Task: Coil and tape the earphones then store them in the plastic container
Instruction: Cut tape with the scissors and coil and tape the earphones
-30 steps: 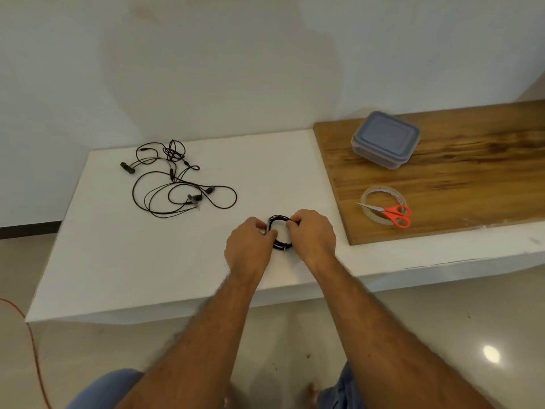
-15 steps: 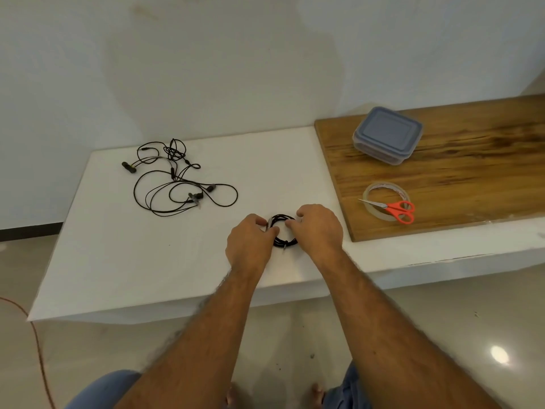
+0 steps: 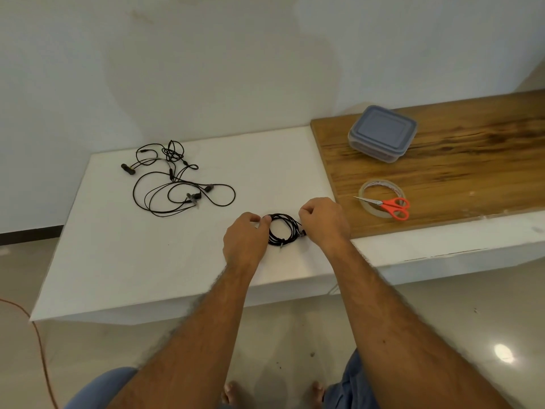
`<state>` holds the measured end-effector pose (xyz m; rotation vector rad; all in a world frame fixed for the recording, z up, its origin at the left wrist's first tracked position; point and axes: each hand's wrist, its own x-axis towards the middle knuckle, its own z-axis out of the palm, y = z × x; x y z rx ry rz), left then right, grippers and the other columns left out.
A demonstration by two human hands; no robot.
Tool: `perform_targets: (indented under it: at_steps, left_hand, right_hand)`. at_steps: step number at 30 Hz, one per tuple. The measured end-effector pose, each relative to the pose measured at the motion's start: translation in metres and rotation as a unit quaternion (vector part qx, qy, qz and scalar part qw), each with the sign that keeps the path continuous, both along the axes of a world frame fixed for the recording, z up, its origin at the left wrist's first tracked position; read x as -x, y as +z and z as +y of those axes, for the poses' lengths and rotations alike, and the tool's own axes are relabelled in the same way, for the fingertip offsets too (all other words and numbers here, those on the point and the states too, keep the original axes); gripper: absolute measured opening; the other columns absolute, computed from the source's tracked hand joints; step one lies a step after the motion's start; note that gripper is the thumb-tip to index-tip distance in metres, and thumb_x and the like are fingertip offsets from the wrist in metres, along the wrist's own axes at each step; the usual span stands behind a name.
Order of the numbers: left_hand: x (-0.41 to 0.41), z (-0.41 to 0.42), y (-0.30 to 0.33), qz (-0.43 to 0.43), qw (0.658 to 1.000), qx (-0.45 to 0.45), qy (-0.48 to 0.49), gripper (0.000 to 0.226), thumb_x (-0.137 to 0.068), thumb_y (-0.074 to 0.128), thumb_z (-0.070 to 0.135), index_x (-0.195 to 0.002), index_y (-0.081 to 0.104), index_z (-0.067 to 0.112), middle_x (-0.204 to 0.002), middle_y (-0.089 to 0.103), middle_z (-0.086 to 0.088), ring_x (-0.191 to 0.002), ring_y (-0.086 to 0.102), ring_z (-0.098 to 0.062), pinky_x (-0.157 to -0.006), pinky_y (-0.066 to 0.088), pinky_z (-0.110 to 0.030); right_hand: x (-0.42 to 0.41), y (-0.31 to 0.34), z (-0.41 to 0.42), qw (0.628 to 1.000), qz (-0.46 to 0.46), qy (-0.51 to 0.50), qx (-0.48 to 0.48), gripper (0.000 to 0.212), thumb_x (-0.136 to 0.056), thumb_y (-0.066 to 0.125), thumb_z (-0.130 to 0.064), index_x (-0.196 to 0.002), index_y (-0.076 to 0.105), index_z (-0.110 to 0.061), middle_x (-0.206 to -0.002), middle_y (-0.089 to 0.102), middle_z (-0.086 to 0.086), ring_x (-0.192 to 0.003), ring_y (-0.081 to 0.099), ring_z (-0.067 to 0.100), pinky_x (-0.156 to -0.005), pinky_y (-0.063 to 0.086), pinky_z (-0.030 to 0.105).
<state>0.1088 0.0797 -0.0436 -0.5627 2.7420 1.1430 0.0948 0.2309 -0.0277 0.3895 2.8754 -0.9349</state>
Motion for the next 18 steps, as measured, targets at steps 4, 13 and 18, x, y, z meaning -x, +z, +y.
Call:
perform_targets:
  at_steps: [4, 13, 18]
  left_hand:
    - [0.0, -0.002, 0.0, 0.001, 1.0, -0.007, 0.002, 0.04, -0.094, 0.051, 0.049, -0.121, 0.061, 0.021, -0.115, 0.068, 0.0, -0.102, 0.062, -0.018, -0.075, 0.041, -0.026]
    - [-0.002, -0.005, 0.001, 0.016, 0.999, -0.022, 0.021, 0.04, -0.093, 0.053, 0.047, -0.121, 0.06, 0.018, -0.109, 0.068, -0.003, -0.091, 0.058, -0.015, -0.072, 0.039, -0.026]
    - [-0.004, 0.002, 0.01, 0.043, 0.999, -0.022, 0.026, 0.03, -0.094, 0.053, 0.044, -0.11, 0.063, 0.021, -0.079, 0.063, 0.01, -0.076, 0.058, -0.01, -0.059, 0.037, -0.024]
  right_hand:
    - [0.0, -0.001, 0.002, 1.0, -0.002, 0.0, 0.008, 0.025, -0.086, 0.048, -0.012, -0.073, 0.07, -0.016, -0.076, 0.07, -0.002, -0.072, 0.063, 0.018, -0.052, 0.043, 0.024]
    - [0.002, 0.001, 0.003, 1.0, 0.002, -0.004, 0.024, 0.024, -0.085, 0.05, -0.013, -0.07, 0.067, -0.018, -0.076, 0.071, -0.001, -0.074, 0.065, 0.019, -0.056, 0.049, 0.027]
    - [0.002, 0.005, 0.004, 0.999, 0.011, -0.007, 0.038, 0.025, -0.085, 0.049, -0.011, -0.08, 0.072, -0.02, -0.084, 0.073, -0.004, -0.079, 0.066, 0.017, -0.057, 0.05, 0.026]
